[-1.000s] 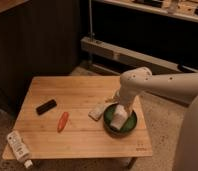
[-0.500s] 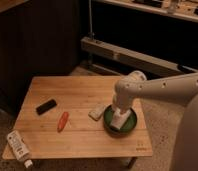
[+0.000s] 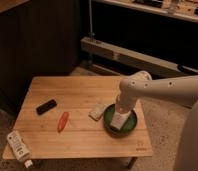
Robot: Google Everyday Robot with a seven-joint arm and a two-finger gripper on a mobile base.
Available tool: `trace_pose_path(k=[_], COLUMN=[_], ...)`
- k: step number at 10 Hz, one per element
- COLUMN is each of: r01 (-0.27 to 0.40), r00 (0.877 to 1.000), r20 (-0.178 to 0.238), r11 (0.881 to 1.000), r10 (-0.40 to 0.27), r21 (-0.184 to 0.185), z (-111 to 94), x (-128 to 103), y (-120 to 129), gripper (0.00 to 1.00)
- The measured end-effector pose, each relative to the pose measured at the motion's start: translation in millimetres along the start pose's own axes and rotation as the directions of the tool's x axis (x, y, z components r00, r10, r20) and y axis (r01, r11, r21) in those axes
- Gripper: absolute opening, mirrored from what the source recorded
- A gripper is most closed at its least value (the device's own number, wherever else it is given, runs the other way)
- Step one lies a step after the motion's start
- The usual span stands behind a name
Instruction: Pick up the ceramic cup
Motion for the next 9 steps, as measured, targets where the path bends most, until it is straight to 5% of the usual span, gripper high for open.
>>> trace_pose_path(k=[1,6,9], r01=[0.02,0.057,0.046], r00=[0.999,0.994,0.993], r20=[0.043,0.093,0.111], r11=[1.0,0.998,0.998], r10=[-0.019,-0.054,-0.041], r21=[-0.011,-0.031,-0.047], z=[1.3,4.9,10.4], x=[-0.3,-1.7,-1.0], y=[3.7,10.2,14.0], gripper=[0.21,0.72,0.8])
